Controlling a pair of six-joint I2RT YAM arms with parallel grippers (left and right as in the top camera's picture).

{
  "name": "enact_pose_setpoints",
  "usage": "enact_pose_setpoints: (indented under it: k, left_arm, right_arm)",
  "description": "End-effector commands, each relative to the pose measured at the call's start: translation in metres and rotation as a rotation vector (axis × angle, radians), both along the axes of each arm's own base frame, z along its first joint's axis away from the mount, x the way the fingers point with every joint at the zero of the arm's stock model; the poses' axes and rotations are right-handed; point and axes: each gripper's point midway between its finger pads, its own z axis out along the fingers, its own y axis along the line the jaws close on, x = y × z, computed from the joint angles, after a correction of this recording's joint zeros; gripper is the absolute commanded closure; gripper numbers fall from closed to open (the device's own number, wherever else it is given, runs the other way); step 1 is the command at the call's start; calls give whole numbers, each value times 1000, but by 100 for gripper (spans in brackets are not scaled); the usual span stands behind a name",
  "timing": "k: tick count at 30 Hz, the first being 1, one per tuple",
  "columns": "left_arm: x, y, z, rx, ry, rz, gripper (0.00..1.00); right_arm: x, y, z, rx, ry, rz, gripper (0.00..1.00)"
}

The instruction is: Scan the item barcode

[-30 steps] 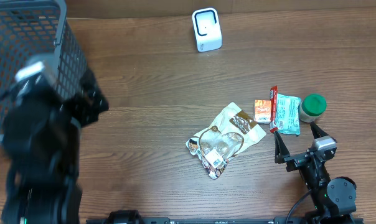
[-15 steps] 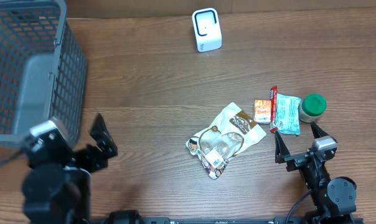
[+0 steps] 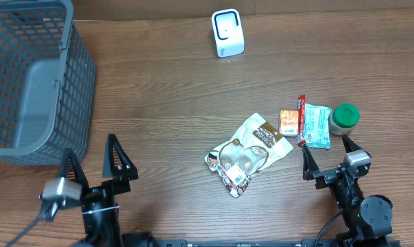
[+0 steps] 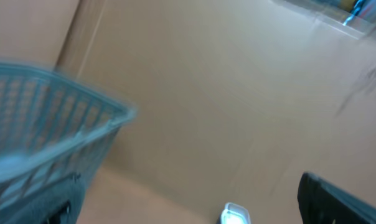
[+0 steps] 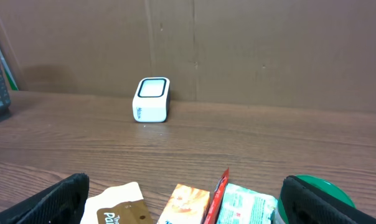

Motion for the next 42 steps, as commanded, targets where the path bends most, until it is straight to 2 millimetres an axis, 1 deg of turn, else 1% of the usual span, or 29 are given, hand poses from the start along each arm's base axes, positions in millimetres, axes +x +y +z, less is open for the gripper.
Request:
enact_pose_setpoints:
  k: [1, 5, 7, 9, 11, 12, 13, 18, 22, 27, 31, 34, 42]
  left_arm:
    - [-1, -9, -5, 10, -98, -55, 0]
    - [6, -18, -6, 43, -180, -103, 0]
    - [10, -20, -11, 51, -220, -113, 1]
    - [15, -20, -22, 52, -230, -112, 0]
    - [21, -19, -36, 51, -221, -111, 0]
    - [28, -19, -52, 48, -196, -111, 0]
    - [32, -19, -62, 46, -173, -112, 0]
    - [46, -18, -100, 77, -77, -102, 0]
    - [56, -22, -133, 145, 74, -110, 0]
    - [61, -22, -167, 215, 221, -110, 0]
    - [62, -22, -188, 274, 316, -110, 0]
    - [61, -22, -206, 278, 390, -120, 0]
    - [61, -22, -205, 278, 386, -119, 0]
  right_arm:
    - [0, 0, -2, 0, -5, 3, 0]
    - [0, 0, -2, -1, -5, 3, 0]
    - [0, 0, -2, 0, -5, 3, 0]
    - [0, 0, -2, 0, -5, 3, 0]
    - [0, 0, -2, -1, -5, 3, 0]
    - [0, 0, -2, 0, -5, 3, 0]
    - [0, 0, -2, -1, -5, 3, 0]
    - [0, 0, -2, -1, -5, 3, 0]
    - [0, 0, -2, -1, -5, 3, 0]
    - [0, 0, -2, -1, -5, 3, 0]
    - [0, 0, -2, -1, -5, 3, 0]
    - [0, 0, -2, -1, -5, 3, 0]
    - [0, 0, -2, 0, -5, 3, 0]
